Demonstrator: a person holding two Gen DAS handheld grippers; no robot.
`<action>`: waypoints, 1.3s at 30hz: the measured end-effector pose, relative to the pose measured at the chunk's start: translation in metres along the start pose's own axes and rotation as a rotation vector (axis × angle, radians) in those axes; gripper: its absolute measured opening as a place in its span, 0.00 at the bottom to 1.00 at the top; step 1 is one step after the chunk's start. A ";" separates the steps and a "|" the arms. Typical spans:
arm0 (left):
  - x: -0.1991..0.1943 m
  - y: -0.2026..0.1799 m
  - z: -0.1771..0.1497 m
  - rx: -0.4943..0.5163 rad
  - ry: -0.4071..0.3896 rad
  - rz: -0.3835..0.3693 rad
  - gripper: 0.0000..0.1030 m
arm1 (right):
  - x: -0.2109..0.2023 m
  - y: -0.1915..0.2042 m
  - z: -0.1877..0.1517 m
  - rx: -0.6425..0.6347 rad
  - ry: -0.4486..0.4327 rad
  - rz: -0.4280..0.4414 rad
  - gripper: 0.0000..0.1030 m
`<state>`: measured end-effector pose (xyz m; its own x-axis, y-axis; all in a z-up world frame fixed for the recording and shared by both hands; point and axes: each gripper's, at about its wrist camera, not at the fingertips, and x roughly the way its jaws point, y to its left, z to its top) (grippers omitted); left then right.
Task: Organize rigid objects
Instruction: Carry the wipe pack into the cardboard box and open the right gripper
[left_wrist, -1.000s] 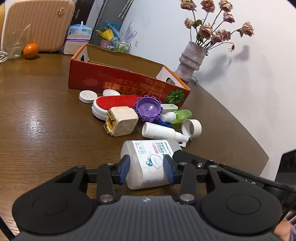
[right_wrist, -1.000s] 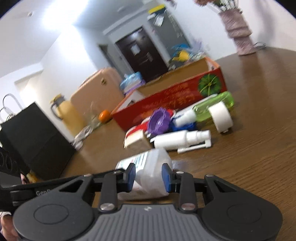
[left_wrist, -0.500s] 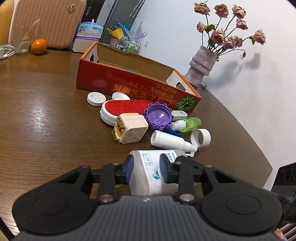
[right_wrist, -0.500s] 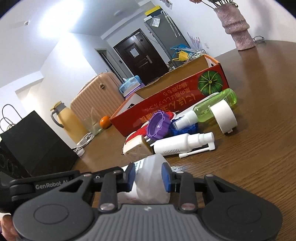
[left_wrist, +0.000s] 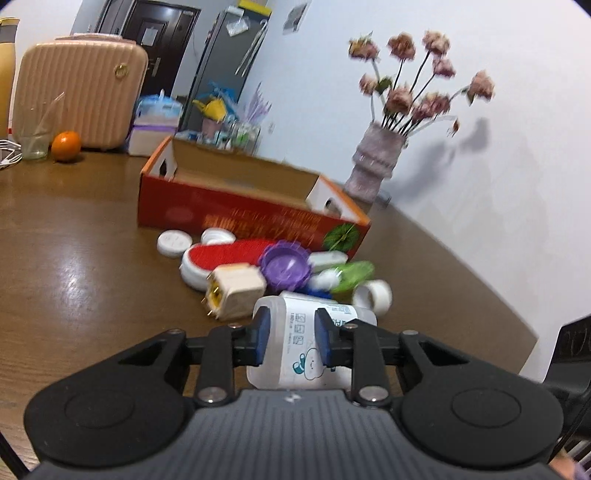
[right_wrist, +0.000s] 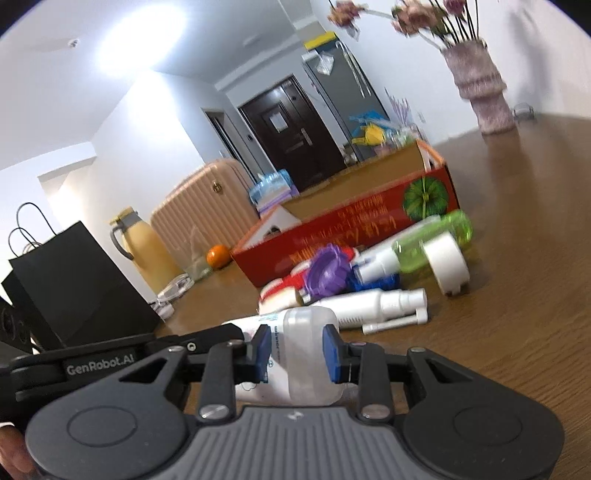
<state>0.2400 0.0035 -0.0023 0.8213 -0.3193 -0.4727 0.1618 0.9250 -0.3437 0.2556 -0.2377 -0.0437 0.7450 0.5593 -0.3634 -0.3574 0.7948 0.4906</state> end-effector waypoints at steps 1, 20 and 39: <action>-0.001 -0.001 0.004 -0.016 -0.016 -0.008 0.25 | -0.002 0.002 0.005 -0.012 -0.008 0.003 0.29; 0.158 0.008 0.197 -0.083 -0.088 -0.054 0.25 | 0.153 -0.032 0.218 -0.106 0.108 -0.060 0.29; 0.381 0.048 0.215 -0.226 0.255 0.055 0.27 | 0.320 -0.122 0.247 -0.203 0.325 -0.357 0.29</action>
<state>0.6788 -0.0297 -0.0244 0.6574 -0.3378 -0.6736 -0.0278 0.8824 -0.4697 0.6769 -0.2136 -0.0244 0.6384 0.2635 -0.7232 -0.2390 0.9610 0.1392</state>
